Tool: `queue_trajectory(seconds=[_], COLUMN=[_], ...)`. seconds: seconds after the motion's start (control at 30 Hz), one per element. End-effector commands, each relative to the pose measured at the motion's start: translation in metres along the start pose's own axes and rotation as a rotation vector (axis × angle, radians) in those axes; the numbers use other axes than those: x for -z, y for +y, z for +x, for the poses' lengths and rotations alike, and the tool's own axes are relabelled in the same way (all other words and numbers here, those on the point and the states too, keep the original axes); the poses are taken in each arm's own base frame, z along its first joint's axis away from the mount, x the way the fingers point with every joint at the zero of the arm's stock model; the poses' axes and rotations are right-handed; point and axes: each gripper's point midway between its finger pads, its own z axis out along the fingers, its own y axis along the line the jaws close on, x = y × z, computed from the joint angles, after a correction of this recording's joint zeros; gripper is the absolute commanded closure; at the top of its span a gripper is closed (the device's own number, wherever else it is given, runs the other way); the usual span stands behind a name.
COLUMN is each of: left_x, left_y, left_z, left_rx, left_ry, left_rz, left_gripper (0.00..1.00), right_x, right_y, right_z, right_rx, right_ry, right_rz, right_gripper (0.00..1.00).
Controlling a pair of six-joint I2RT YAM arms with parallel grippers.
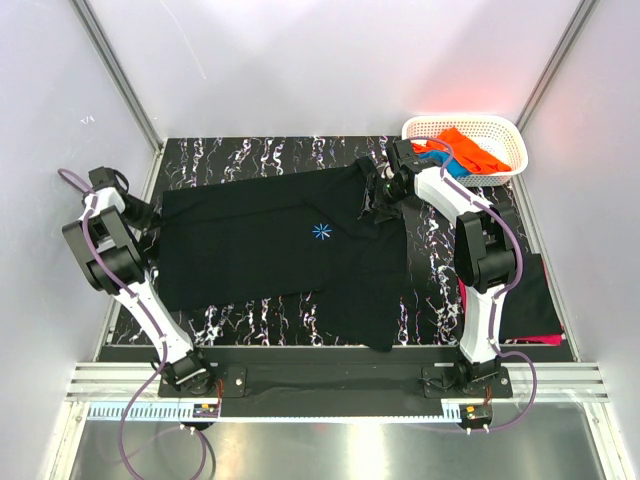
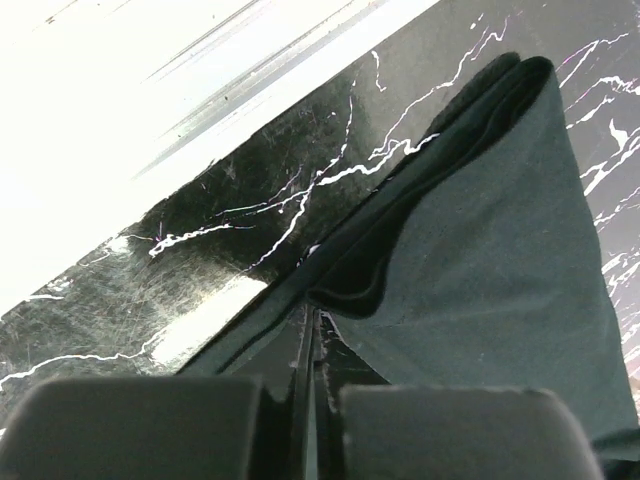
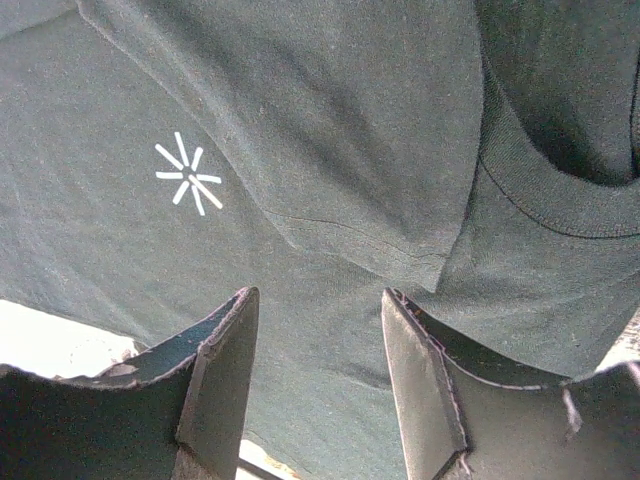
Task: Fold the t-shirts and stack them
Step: Flatten the tshirt out
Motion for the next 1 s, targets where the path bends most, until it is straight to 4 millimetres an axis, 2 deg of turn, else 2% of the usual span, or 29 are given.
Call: queue_trajectory(seconds=[0.0, 0.13, 0.27, 0.43, 0.47, 0.5, 0.63, 0.8, 0.97], left_x=[-0.006, 0.006, 0.023, 0.045, 0.046, 0.046, 0.038, 0.032, 0.02], left_y=[-0.012, -0.024, -0.033, -0.039, -0.036, -0.035, -0.026, -0.024, -0.024], left_z=[-0.059, -0.059, -0.056, -0.053, -0.054, -0.054, -0.057, -0.066, -0.07], left_rx=[-0.045, -0.05, -0.069, -0.096, -0.096, -0.1, -0.095, -0.115, -0.124], left_ry=[-0.154, -0.159, -0.179, -0.223, -0.234, -0.236, -0.239, -0.264, -0.252], left_rz=[0.1, 0.138, 0.155, 0.167, 0.155, 0.15, 0.119, 0.1, 0.107], left_gripper=[1.0, 1.0, 1.0, 1.0, 1.0, 0.96, 0.59, 0.55, 0.61], right_x=[0.002, 0.004, -0.003, -0.002, -0.001, -0.003, -0.001, 0.0, 0.0], right_y=[0.008, 0.01, 0.005, 0.004, 0.006, 0.006, 0.007, 0.004, 0.002], right_z=[-0.005, -0.001, 0.017, 0.015, 0.014, 0.015, 0.017, 0.021, 0.024], right_rx=[-0.001, -0.027, -0.085, -0.092, -0.094, -0.101, -0.097, -0.086, -0.089], right_ry=[-0.016, -0.004, 0.052, 0.042, 0.039, 0.043, 0.044, 0.046, 0.05], right_rz=[-0.033, -0.045, -0.053, -0.047, -0.055, -0.058, -0.066, -0.059, -0.058], right_gripper=[0.41, 0.42, 0.41, 0.41, 0.41, 0.41, 0.41, 0.41, 0.42])
